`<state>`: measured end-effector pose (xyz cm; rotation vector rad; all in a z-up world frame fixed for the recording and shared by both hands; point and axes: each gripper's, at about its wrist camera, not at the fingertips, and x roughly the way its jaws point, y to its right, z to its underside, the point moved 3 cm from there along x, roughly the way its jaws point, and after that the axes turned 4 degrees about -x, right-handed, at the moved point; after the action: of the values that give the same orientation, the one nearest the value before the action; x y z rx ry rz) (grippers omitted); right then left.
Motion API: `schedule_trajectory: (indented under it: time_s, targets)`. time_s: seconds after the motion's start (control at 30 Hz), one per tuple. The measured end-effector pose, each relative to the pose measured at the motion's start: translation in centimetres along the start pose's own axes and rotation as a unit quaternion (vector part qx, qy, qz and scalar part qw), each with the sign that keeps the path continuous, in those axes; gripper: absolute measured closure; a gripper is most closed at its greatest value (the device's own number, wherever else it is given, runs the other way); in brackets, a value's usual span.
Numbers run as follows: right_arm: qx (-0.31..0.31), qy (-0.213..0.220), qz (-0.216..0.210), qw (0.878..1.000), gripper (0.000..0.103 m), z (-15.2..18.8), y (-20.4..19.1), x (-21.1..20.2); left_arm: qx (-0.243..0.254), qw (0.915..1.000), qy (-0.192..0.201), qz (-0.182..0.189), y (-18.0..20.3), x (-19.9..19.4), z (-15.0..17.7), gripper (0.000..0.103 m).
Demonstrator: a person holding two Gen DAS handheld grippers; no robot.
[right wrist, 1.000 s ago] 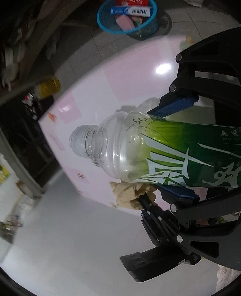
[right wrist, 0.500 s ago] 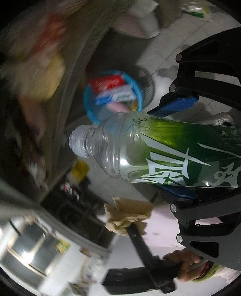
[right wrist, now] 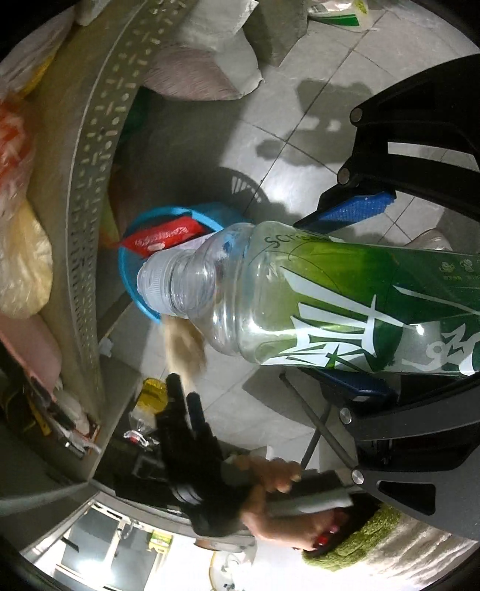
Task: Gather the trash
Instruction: 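Open both tools over the blue basket to drop cloth and bottle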
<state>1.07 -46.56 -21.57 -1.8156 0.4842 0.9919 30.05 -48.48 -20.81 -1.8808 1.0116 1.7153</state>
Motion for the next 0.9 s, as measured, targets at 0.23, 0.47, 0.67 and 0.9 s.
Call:
schedule_trajectory:
  time_s: [0.23,0.47,0.67,0.9]
  targets:
    - [-0.021,-0.007,0.011,1.0,0.038,-1.0,-0.6,1.4,-0.035,0.9987,0.033,0.016,-1.7,-2.0,-0.4,0.047]
    - [-0.112,-0.049,0.025,0.992,0.038,-4.6,-4.9,8.3,-0.003,0.9936,0.107,0.036,-3.3,-11.7,2.4,0.042]
    - [-0.158,-0.094,0.085,0.979,0.032,-10.6,-7.3,17.5,0.017,0.9855,0.166,0.034,-6.1,-20.0,8.4,0.035]
    - [-0.163,-0.088,0.122,0.975,0.026,-12.0,-7.4,19.3,-0.011,0.9773,0.207,0.042,-10.4,-25.9,17.6,0.029]
